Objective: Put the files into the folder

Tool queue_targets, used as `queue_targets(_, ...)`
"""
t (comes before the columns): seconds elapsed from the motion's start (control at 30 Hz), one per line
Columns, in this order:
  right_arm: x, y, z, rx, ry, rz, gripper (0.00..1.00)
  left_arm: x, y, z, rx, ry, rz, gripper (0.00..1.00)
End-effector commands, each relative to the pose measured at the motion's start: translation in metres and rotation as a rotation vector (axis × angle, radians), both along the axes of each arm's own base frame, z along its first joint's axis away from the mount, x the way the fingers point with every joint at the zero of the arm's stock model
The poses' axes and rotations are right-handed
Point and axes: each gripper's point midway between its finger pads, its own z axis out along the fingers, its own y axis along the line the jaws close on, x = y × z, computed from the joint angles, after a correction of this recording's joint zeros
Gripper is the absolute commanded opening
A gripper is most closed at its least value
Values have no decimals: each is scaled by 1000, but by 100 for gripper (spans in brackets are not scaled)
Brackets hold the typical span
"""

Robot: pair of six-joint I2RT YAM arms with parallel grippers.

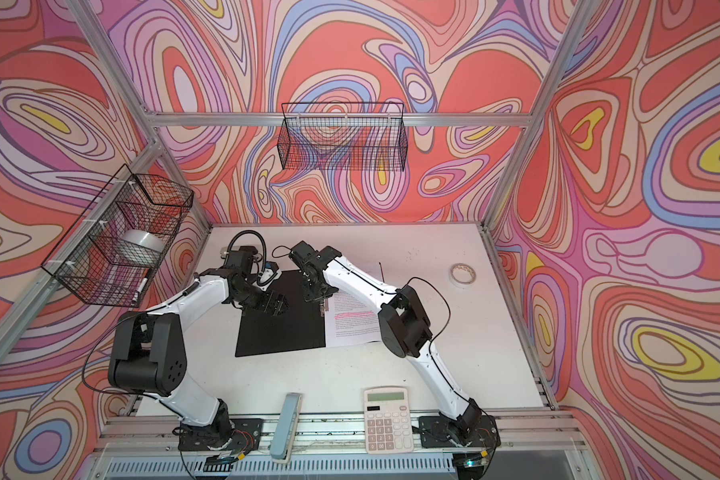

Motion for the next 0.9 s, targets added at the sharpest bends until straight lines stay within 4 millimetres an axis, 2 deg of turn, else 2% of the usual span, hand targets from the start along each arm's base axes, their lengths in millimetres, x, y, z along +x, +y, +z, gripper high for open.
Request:
queue_targets(0.0, 7, 2, 3, 7, -20, -14, 15, -3, -3, 0, -14, 10, -6, 99)
queue_targets(0.2, 10, -3, 1, 9, -5, -42, 12, -4, -2, 1, -13, 9, -6, 99)
queue_targets(0.37, 15, -7, 9, 8, -26, -65, 24, -4, -2, 2, -11, 10, -3, 99)
queue_targets(0.47, 22, -10, 29, 26, -94, -91, 36, -6, -2, 4, -10, 6, -4, 99)
queue_targets(0.5, 24, -11, 37, 34, -118, -100, 44, -6, -1, 4, -7, 4, -6, 99)
queue_targets(0.53, 27, -14, 45, 39, -146, -115, 63, -6, -1, 6, -5, 0, -6, 99)
queue_targets(0.57, 29, -14, 52, 50, -171, -119, 74, -6, -1, 6, -3, -3, -9, 99)
queue_targets(0.6, 30, -13, 56, 65, -187, -117, 95, -6, 0, 7, 1, -7, -8, 99)
queue_targets(0.63, 32, -13, 63, 89, -205, -123, 98, -6, 0, 9, 2, -10, -9, 99)
queue_targets(0.7, 34, -16, 71, 102, -240, -142, 98, -6, 0, 10, 3, -12, -8, 99)
queue_targets(0.8, 42, -48, 84, 28, -313, -280, 99, -6, 0, 13, 1, -21, -8, 99)
queue_targets(0.87, 42, -66, 77, 46, -279, -358, 99, -5, 0, 15, 1, -27, -7, 99)
